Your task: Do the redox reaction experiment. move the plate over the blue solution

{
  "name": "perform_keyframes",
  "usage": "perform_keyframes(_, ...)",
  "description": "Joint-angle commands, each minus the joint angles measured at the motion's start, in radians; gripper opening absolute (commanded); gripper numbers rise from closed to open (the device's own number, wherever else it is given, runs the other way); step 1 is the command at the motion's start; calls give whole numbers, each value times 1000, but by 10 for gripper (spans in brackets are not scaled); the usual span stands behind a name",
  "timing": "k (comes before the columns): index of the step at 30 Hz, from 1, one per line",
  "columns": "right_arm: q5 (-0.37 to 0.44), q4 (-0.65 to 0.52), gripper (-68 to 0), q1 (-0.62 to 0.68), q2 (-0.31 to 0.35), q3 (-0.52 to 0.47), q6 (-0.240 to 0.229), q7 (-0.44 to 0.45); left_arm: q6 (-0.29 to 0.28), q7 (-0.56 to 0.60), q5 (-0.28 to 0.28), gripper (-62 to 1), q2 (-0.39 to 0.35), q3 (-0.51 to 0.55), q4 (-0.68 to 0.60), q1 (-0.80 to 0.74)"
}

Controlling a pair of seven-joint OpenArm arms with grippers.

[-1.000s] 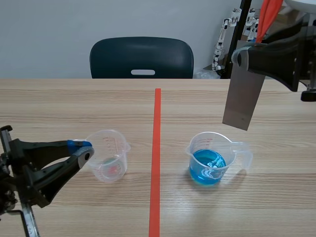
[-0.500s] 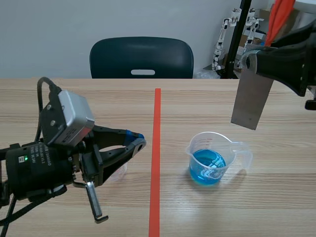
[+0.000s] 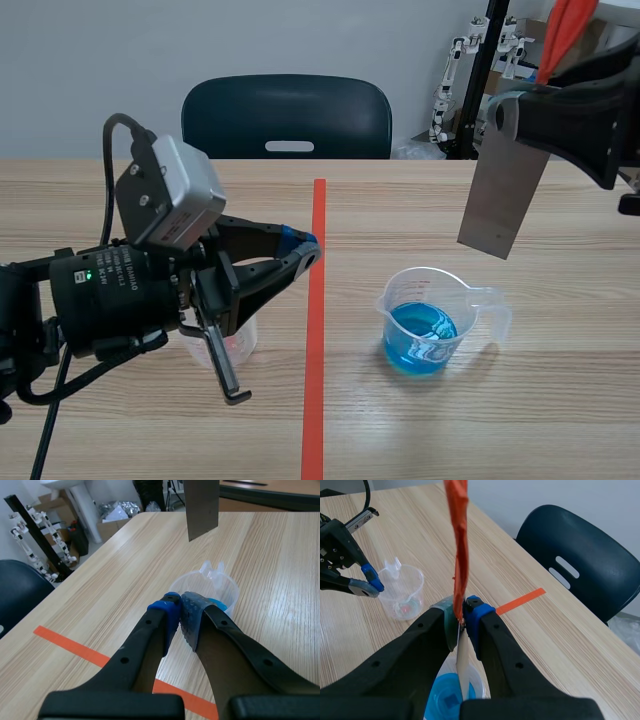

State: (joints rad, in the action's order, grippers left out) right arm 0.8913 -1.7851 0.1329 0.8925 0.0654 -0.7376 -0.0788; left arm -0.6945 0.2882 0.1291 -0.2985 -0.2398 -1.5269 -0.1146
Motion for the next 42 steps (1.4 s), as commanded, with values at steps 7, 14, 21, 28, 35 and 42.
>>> perform_keyframes(7,44,-16,-669,-16,13,-12,-8,19,-2,-10,-40,-569,21,2,-8,38)
perform_keyframes(14,43,-16,-669,-16,13,-12,-8,10,-2,-31,-40,-569,21,-5,-8,83)
perform_keyframes(21,42,-16,-669,-16,13,-12,-8,10,-2,-88,-40,-569,21,-74,-7,133)
perform_keyframes(28,39,-16,-669,-16,13,-12,-8,8,-2,-136,-51,-568,38,-113,-6,154)
perform_keyframes(35,39,-16,-669,-16,13,-12,-8,-1,-2,-137,-63,-568,38,-127,-6,154)
perform_keyframes(42,35,-16,-669,-16,13,-12,-8,-1,-2,-135,-66,-568,39,-137,-6,161)
